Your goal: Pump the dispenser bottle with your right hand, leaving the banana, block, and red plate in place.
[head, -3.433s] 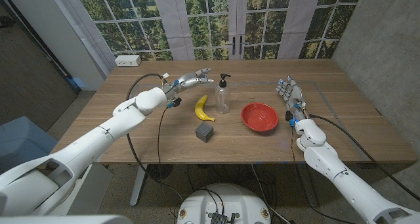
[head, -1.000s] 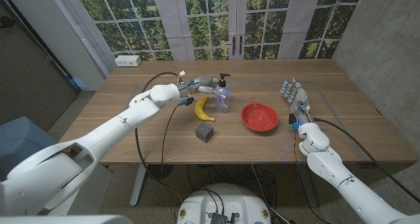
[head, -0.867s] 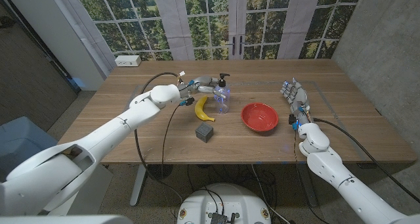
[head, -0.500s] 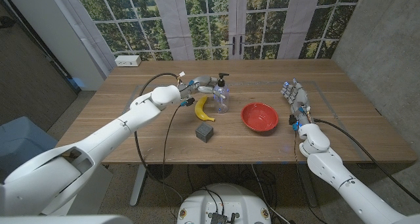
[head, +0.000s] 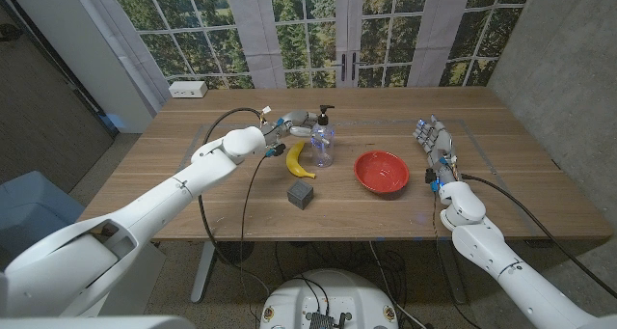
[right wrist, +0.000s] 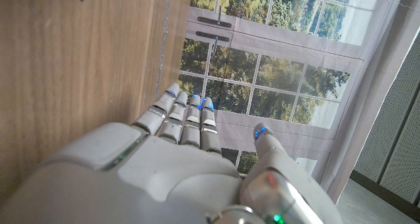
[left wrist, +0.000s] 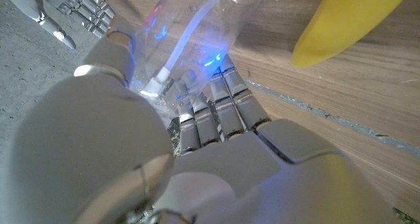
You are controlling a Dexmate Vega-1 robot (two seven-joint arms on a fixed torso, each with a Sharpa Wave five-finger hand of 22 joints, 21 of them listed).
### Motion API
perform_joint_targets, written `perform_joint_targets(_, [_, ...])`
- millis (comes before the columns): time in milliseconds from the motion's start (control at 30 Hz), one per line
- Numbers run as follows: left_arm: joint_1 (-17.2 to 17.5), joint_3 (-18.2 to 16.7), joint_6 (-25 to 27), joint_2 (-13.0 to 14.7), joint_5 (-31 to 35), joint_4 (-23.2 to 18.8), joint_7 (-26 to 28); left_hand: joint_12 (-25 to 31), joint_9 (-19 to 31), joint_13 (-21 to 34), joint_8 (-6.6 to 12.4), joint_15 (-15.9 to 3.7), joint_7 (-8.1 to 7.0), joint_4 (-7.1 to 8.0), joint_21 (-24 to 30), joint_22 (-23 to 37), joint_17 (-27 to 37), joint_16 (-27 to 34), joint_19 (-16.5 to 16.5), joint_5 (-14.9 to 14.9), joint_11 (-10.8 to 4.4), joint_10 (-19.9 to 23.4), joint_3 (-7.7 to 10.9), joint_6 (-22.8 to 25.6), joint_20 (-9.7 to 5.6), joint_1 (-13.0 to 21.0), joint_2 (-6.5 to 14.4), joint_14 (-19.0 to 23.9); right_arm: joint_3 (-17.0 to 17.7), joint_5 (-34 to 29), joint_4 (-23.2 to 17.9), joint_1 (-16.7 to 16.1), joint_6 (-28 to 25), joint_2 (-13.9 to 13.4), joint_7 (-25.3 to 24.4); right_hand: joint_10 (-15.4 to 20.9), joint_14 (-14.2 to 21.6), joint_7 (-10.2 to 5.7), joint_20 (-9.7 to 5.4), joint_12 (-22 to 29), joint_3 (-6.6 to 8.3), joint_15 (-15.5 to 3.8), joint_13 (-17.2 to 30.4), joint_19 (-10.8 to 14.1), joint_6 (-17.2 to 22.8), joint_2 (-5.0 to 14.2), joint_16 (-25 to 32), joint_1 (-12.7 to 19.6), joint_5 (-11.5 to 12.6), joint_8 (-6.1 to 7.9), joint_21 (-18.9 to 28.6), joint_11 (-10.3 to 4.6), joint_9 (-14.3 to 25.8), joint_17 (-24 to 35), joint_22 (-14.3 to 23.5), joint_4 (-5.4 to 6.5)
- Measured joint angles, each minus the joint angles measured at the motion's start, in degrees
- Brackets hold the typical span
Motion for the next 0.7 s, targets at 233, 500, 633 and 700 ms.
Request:
perform_joint_targets(233, [0.2,-0.3,-0.4,0.0,0.2,-0.6,1.0,0.2,0.0,0.0,0.0,-0.08,0.3,0.23,0.3,-0.1,0.0,0.0,0.4,0.0,0.23,0.2,-0.23,0.3,0.0,0.5,-0.5,0.5,0.0,0.2,0.3,0.1,0.1,0.0,0.3,0.0,0.0,0.0,0.0,0.0,-0.24,0.0,0.0,0.0,0.0,0.0,0.0,0.0,0.0,0.0,-0.4,0.0,0.0,0.0,0.0,-0.24])
perform_joint_targets(500, [0.5,-0.9,-1.0,0.1,0.3,-1.5,2.3,0.4,-0.1,0.0,-0.01,0.08,0.51,0.3,0.7,-0.1,0.3,0.0,0.6,-0.1,0.45,0.4,-0.3,0.5,-0.01,0.8,-0.8,0.9,0.0,0.2,0.6,0.3,0.1,0.0,0.5,0.0,0.0,0.0,0.0,0.0,-0.23,0.0,0.0,0.0,0.0,0.0,0.0,0.0,0.0,0.0,-0.5,0.0,0.0,0.0,0.0,-0.23])
perform_joint_targets(633, [0.8,-1.3,-1.2,0.1,0.5,-1.9,2.9,0.5,-0.1,0.0,-0.12,-0.17,0.91,0.47,0.8,-0.1,0.3,0.0,0.7,-0.2,0.52,0.5,-0.47,0.9,0.08,0.8,-0.8,1.2,0.0,0.2,0.8,0.5,0.1,-0.1,0.6,0.0,0.0,0.0,0.0,0.0,-0.23,0.0,0.0,0.0,0.0,0.0,-0.3,0.0,0.0,0.0,-0.5,0.0,0.0,0.0,0.0,-0.23])
perform_joint_targets(700, [0.8,-1.3,-1.2,0.1,0.6,-1.9,3.1,0.6,-0.1,0.0,-0.14,0.01,0.91,0.47,0.8,-0.1,0.3,-0.1,0.8,-0.2,0.55,0.5,-0.47,0.9,-0.04,0.8,-0.8,1.4,0.0,0.2,0.9,0.6,0.1,-0.1,0.6,0.0,0.0,0.0,0.0,0.0,-0.23,0.0,0.0,0.0,0.0,0.0,-0.3,0.0,0.0,0.0,-0.5,0.0,0.0,0.0,0.0,-0.23])
